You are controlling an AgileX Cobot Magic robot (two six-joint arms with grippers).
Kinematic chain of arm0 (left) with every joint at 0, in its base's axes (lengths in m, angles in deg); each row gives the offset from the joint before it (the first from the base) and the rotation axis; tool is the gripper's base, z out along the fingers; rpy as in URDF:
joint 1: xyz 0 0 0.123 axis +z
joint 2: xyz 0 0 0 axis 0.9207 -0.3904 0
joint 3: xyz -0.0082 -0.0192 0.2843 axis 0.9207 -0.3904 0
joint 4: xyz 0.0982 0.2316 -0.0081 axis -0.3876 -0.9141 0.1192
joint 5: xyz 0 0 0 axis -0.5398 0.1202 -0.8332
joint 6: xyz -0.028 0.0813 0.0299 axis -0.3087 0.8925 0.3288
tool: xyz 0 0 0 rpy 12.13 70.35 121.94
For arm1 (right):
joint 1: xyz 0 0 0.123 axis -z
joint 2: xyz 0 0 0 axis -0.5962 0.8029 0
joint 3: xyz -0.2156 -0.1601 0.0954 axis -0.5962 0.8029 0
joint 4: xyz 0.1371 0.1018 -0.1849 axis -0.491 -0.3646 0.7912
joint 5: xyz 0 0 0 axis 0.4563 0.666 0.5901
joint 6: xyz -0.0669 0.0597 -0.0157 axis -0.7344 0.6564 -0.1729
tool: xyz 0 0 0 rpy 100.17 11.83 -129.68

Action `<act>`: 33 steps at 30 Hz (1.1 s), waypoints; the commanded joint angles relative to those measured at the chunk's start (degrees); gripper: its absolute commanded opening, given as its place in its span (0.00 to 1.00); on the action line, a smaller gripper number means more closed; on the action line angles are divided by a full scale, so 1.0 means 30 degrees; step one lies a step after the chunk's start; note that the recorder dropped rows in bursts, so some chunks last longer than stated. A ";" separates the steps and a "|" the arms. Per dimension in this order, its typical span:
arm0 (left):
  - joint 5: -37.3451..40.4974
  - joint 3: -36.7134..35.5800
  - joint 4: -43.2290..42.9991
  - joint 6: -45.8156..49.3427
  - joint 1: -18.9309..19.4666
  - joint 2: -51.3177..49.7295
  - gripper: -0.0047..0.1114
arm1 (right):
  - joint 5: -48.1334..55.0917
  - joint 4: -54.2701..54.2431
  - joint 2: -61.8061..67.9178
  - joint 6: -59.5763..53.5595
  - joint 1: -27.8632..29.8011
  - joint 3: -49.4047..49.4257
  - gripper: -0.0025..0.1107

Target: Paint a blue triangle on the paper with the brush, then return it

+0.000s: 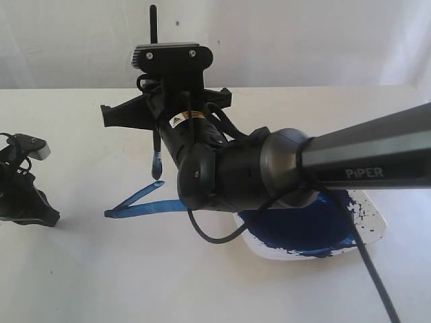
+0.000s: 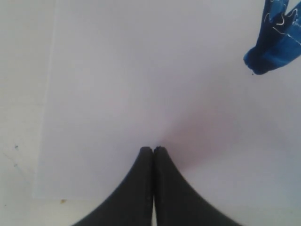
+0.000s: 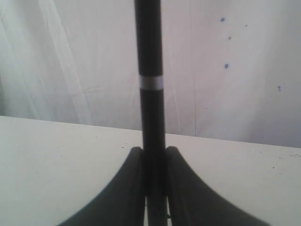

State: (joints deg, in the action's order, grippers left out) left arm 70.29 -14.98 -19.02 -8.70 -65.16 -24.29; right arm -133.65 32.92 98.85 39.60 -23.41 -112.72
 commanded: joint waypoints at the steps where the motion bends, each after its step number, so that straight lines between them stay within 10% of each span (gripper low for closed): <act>1: 0.0383 -0.0139 0.0178 -0.0061 -0.0150 0.0017 0.04 | -0.0134 0.0185 0.0009 0.0094 0.0030 -0.0072 0.02; 33: 0.0383 -0.0139 0.0178 -0.0061 -0.0150 0.0017 0.04 | 0.0078 0.0106 0.0956 0.0022 0.0077 -0.0072 0.02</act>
State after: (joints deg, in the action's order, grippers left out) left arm 70.29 -14.98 -19.07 -8.70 -65.16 -24.29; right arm -134.87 33.15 101.82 39.73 -23.41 -112.83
